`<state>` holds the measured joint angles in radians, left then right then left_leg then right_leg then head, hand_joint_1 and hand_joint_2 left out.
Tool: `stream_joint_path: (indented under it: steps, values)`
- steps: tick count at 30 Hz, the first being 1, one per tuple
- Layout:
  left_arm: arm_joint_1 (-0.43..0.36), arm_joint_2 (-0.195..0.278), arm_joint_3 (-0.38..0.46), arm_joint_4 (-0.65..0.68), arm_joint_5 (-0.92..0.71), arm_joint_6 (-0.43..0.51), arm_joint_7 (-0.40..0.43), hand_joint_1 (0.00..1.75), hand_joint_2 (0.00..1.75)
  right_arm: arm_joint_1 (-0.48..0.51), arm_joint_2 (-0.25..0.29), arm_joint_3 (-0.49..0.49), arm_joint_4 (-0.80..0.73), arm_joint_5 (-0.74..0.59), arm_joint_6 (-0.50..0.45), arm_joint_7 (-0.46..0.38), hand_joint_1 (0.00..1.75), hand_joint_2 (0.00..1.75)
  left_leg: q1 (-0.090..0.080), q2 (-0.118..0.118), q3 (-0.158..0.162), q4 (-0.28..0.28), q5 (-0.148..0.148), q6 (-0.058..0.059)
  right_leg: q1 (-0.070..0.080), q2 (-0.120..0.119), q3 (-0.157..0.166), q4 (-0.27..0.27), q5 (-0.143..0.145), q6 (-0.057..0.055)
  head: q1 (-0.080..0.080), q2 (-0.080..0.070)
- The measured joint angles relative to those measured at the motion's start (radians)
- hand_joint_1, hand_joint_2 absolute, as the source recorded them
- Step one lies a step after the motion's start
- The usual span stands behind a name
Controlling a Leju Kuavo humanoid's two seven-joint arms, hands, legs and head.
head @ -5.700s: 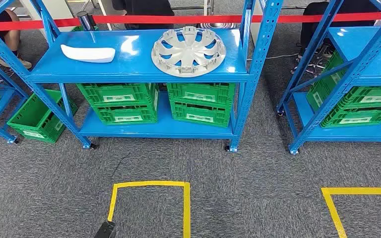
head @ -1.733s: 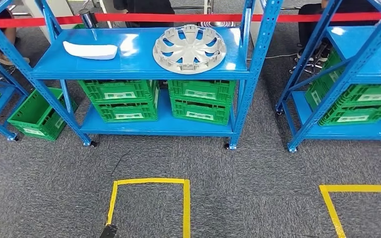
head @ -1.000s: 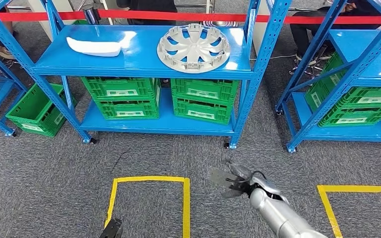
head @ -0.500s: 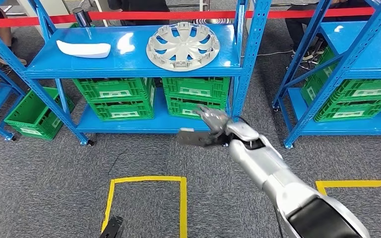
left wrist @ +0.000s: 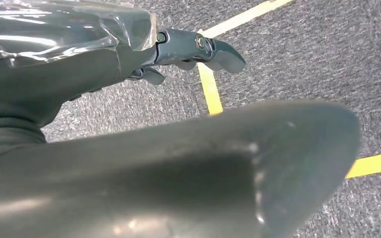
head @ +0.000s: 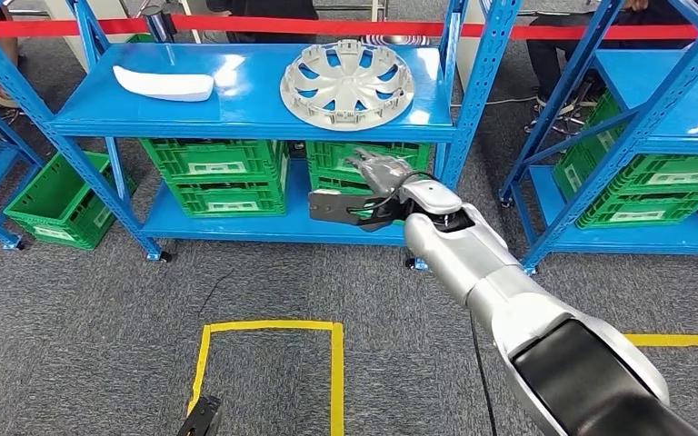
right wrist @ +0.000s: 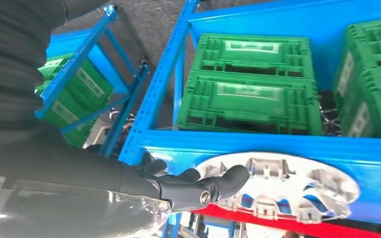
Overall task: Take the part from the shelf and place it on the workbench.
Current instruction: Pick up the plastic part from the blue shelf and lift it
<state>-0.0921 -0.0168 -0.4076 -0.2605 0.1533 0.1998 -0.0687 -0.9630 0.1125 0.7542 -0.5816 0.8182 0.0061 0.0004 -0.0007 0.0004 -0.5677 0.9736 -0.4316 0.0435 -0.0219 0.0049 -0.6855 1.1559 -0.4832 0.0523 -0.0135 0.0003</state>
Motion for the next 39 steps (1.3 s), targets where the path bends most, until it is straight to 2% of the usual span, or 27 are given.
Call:
stream_joint_path:
  steps: [1, 2, 3, 4, 7, 9, 11, 12, 13, 14, 16, 17, 18, 20, 22, 23, 24, 26, 27, 28, 29, 31, 32, 33, 35, 37, 39]
  values:
    - [-0.001, 0.0, 0.0, 0.0, -0.004, -0.005, 0.002, 0.0, 0.0, -0.006, 0.0, 0.0, 0.01, -0.001, 0.0, 0.001, 0.0, 1.75, -0.002, -0.001, -0.003, 0.008, -0.006, -0.007, 0.0, -0.003, 0.034, -0.067, 0.025, 0.003, 0.0, 0.0]
    - [-0.002, 0.0, 0.0, -0.001, -0.007, -0.01, 0.004, 0.0, 0.0, -0.011, 0.001, 0.0, 0.019, -0.001, 0.001, 0.001, 0.0, 1.75, -0.003, -0.001, -0.006, 0.018, -0.012, -0.013, 0.001, -0.004, 0.058, -0.116, 0.042, 0.0, -0.001, 0.0]
    - [-0.003, 0.001, 0.0, -0.001, -0.01, -0.015, 0.005, 0.0, 0.0, -0.014, 0.002, 0.0, 0.027, -0.001, 0.001, 0.0, 0.0, 1.75, -0.005, -0.001, -0.01, 0.024, -0.016, -0.018, 0.002, -0.005, 0.068, -0.138, 0.048, -0.008, -0.001, 0.0]
    - [-0.004, 0.001, 0.0, -0.001, -0.013, -0.021, 0.005, 0.0, 0.0, -0.016, 0.003, 0.0, 0.034, -0.001, 0.002, 0.0, 0.0, 1.75, -0.006, -0.001, -0.013, 0.028, -0.017, -0.021, 0.005, -0.003, 0.069, -0.137, 0.048, -0.016, -0.002, 0.0]
    - [-0.005, 0.003, 0.0, -0.001, -0.017, -0.031, 0.005, 0.0, 0.0, -0.019, 0.004, 0.0, 0.049, 0.0, 0.003, -0.001, 0.0, 1.75, 0.0, -0.001, -0.026, 0.046, -0.033, -0.031, -0.002, 0.001, 0.068, -0.141, 0.051, -0.032, -0.002, 0.0]
    - [-0.007, 0.006, 0.0, -0.001, -0.018, -0.036, 0.004, 0.0, 0.0, -0.022, 0.007, 0.0, 0.054, 0.001, 0.004, -0.003, 0.0, 1.75, 0.006, -0.001, -0.065, 0.13, -0.082, -0.045, -0.007, 0.002, 0.069, -0.142, 0.052, -0.041, -0.003, 0.0]
    - [-0.007, 0.009, 0.0, -0.001, -0.022, -0.051, -0.002, 0.0, 0.0, -0.023, 0.008, 0.0, 0.06, 0.004, 0.005, -0.011, 0.0, 1.75, 0.012, -0.001, -0.131, 0.269, -0.14, -0.055, -0.006, 0.003, 0.069, -0.142, 0.052, -0.044, -0.003, 0.0]
    - [-0.006, 0.01, 0.0, -0.001, -0.024, -0.063, -0.007, 0.0, 0.0, -0.022, 0.007, 0.0, 0.063, 0.005, 0.005, -0.018, 0.0, 1.75, 0.014, -0.001, -0.155, 0.315, -0.15, -0.057, -0.006, 0.003, 0.069, -0.142, 0.052, -0.045, -0.003, 0.0]
    - [-0.006, 0.012, 0.0, -0.001, -0.027, -0.074, -0.013, 0.0, 0.0, -0.022, 0.007, -0.001, 0.065, 0.007, 0.006, -0.026, 0.0, 1.75, 0.015, -0.001, -0.162, 0.323, -0.142, -0.058, -0.006, 0.003, 0.069, -0.142, 0.052, -0.045, -0.003, 0.0]
    - [-0.006, 0.014, 0.0, -0.001, -0.028, -0.084, -0.019, 0.0, 0.0, -0.022, 0.008, -0.003, 0.066, 0.009, 0.005, -0.034, 0.0, 1.75, 0.017, -0.001, -0.147, 0.287, -0.114, -0.057, -0.006, 0.004, 0.07, -0.142, 0.051, -0.044, -0.003, 0.0]
    - [-0.007, 0.021, 0.001, -0.001, -0.032, -0.103, -0.033, 0.0, 0.0, -0.024, 0.008, -0.008, 0.064, 0.015, 0.003, -0.052, 0.0, 1.75, 0.018, -0.001, -0.079, 0.145, -0.044, -0.051, -0.005, 0.007, 0.073, -0.142, 0.051, -0.044, -0.003, 0.0]
    - [-0.008, 0.024, 0.002, -0.001, -0.035, -0.11, -0.039, 0.0, 0.0, -0.025, 0.009, -0.011, 0.061, 0.019, 0.001, -0.061, 0.0, 1.75, 0.016, -0.002, -0.049, 0.084, -0.023, -0.046, -0.003, 0.008, 0.072, -0.143, 0.052, -0.043, -0.002, 0.0]
    - [-0.008, 0.028, 0.004, -0.001, -0.037, -0.118, -0.044, 0.0, 0.0, -0.026, 0.009, -0.015, 0.058, 0.024, -0.001, -0.069, 0.0, 1.75, 0.013, -0.002, -0.031, 0.047, -0.014, -0.042, -0.001, 0.009, 0.071, -0.143, 0.053, -0.04, -0.003, 0.0]
    - [-0.008, 0.034, 0.01, -0.001, -0.043, -0.129, -0.05, 0.0, 0.0, -0.026, 0.009, -0.023, 0.048, 0.034, -0.004, -0.083, 0.0, 1.75, 0.006, -0.002, -0.024, 0.032, -0.016, -0.034, 0.001, 0.01, 0.066, -0.146, 0.057, -0.033, -0.003, 0.0]
    - [-0.008, 0.038, 0.018, -0.002, -0.053, -0.137, -0.054, 0.0, 0.0, -0.023, 0.009, -0.033, 0.03, 0.048, -0.004, -0.095, 0.0, 1.75, 0.008, -0.001, -0.02, 0.02, -0.007, -0.021, 0.0, 0.007, 0.058, -0.139, 0.052, -0.025, -0.002, 0.0]
    - [-0.009, 0.039, 0.023, -0.002, -0.058, -0.14, -0.056, 0.0, 0.0, -0.023, 0.009, -0.038, 0.021, 0.055, -0.004, -0.1, 0.0, 1.75, 0.01, 0.001, -0.017, 0.013, -0.001, -0.014, 0.001, 0.006, 0.045, -0.114, 0.038, -0.026, -0.001, 0.0]
    - [-0.009, 0.04, 0.026, -0.002, -0.062, -0.142, -0.057, 0.0, 0.0, -0.022, 0.009, -0.044, 0.012, 0.061, -0.003, -0.103, 0.0, 1.75, 0.011, 0.002, -0.015, 0.008, 0.002, -0.009, 0.001, 0.005, 0.022, -0.066, 0.014, -0.029, 0.0, 0.0]
    - [-0.01, 0.041, 0.034, -0.003, -0.07, -0.147, -0.058, 0.0, 0.0, -0.015, 0.009, -0.052, -0.002, 0.07, -0.001, -0.108, 0.0, 1.75, 0.007, 0.002, -0.016, 0.007, 0.003, -0.005, 0.001, 0.005, -0.043, 0.077, -0.042, -0.037, 0.0, 0.0]
    - [-0.009, 0.042, 0.039, -0.003, -0.073, -0.148, -0.058, 0.0, 0.0, -0.01, 0.008, -0.056, -0.007, 0.075, 0.001, -0.11, 0.0, 1.75, 0.005, 0.001, -0.016, 0.007, 0.002, -0.005, 0.001, 0.005, -0.068, 0.133, -0.059, -0.036, 0.0, 0.0]
    - [-0.009, 0.042, 0.043, -0.003, -0.077, -0.15, -0.059, 0.0, 0.0, -0.004, 0.008, -0.06, -0.014, 0.079, 0.004, -0.112, 0.0, 1.75, 0.004, 0.0, -0.016, 0.008, 0.002, -0.004, 0.001, 0.004, -0.076, 0.152, -0.061, -0.031, 0.0, 0.0]
    - [-0.009, 0.042, 0.047, -0.003, -0.081, -0.15, -0.059, 0.0, 0.0, 0.001, 0.008, -0.063, -0.021, 0.083, 0.006, -0.114, 0.0, 1.75, 0.004, -0.002, -0.015, 0.009, 0.002, -0.005, 0.001, 0.004, -0.063, 0.126, -0.046, -0.025, 0.0, 0.0]
    - [-0.008, 0.041, 0.052, -0.003, -0.089, -0.152, -0.061, 0.0, 0.0, 0.004, 0.008, -0.072, -0.037, 0.091, 0.008, -0.119, 0.0, 1.75, 0.003, -0.004, -0.015, 0.015, -0.003, -0.01, 0.001, 0.002, 0.007, -0.019, 0.006, -0.015, 0.001, 0.0]
    - [-0.009, 0.041, 0.055, -0.003, -0.094, -0.152, -0.062, 0.0, 0.0, 0.004, 0.01, -0.075, -0.045, 0.096, 0.011, -0.122, 0.0, 1.75, 0.001, -0.004, -0.018, 0.021, -0.007, -0.015, 0.002, 0.0, 0.04, -0.084, 0.026, -0.016, 0.0, 0.0]
    - [-0.008, 0.041, 0.06, -0.004, -0.101, -0.152, -0.064, 0.0, 0.0, 0.005, 0.012, -0.079, -0.052, 0.101, 0.014, -0.124, 0.0, 1.75, 0.0, -0.003, -0.02, 0.026, -0.011, -0.02, 0.004, 0.0, 0.063, -0.127, 0.038, -0.02, 0.0, 0.0]
    - [-0.007, 0.041, 0.072, -0.004, -0.11, -0.154, -0.066, 0.0, 0.0, 0.008, 0.015, -0.084, -0.062, 0.111, 0.019, -0.128, 0.0, 1.75, -0.002, -0.003, -0.024, 0.03, -0.017, -0.027, 0.008, 0.001, 0.074, -0.143, 0.04, -0.031, -0.001, 0.0]
    - [-0.005, 0.041, 0.08, -0.004, -0.117, -0.154, -0.066, 0.0, 0.0, 0.011, 0.018, -0.089, -0.072, 0.118, 0.021, -0.129, 0.0, 1.75, 0.002, -0.002, -0.027, 0.038, -0.026, -0.033, 0.002, 0.003, 0.077, -0.144, 0.039, -0.039, -0.002, 0.0]
    - [-0.005, 0.04, 0.088, -0.005, -0.121, -0.154, -0.066, 0.0, 0.0, 0.011, 0.025, -0.094, -0.081, 0.123, 0.022, -0.131, 0.0, 1.75, 0.006, -0.002, -0.06, 0.105, -0.062, -0.046, -0.005, 0.005, 0.084, -0.146, 0.035, -0.048, -0.003, 0.0]
